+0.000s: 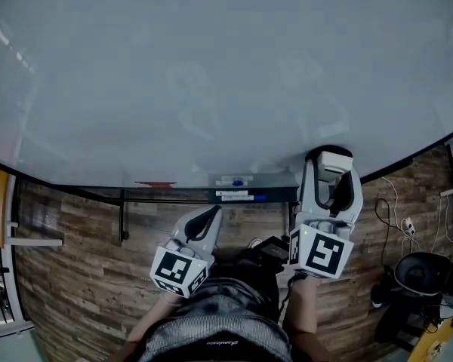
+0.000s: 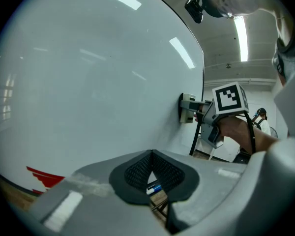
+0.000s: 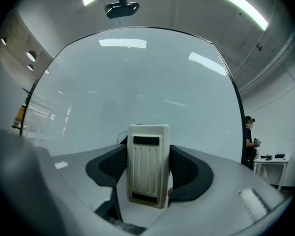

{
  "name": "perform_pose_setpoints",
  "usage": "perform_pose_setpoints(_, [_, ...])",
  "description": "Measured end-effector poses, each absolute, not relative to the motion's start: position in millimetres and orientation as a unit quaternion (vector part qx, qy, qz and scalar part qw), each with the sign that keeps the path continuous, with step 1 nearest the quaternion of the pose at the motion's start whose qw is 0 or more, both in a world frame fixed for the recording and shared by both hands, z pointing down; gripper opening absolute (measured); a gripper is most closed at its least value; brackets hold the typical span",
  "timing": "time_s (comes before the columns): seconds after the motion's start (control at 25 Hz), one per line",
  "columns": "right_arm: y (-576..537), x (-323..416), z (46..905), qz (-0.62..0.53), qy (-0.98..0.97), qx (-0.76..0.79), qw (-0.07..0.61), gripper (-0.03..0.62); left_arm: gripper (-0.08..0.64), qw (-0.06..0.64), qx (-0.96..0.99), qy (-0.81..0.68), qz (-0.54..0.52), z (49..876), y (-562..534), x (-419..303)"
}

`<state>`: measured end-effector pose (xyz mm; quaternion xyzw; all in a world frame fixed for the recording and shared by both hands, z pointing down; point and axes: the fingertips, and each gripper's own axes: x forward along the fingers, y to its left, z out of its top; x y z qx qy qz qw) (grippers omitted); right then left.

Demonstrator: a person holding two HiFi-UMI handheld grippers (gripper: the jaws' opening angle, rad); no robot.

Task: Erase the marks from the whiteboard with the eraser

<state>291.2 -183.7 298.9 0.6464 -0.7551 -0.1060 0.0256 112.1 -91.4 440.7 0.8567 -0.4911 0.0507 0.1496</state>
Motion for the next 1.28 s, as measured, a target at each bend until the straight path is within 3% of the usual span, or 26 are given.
perform_pose_setpoints(0.76, [-150,119,319,-0.12,-0.806,0.579,0.032,0.264,0.003,0.146,0.847,-0.509,0.036,440,-67,-14])
perform_pose_setpoints(1.28, [-89,58,346,-0.06,-0.869,0.491,-0.006,0.262,0.003,0.065,0.839,-0.539,0.012,397,-61,-27])
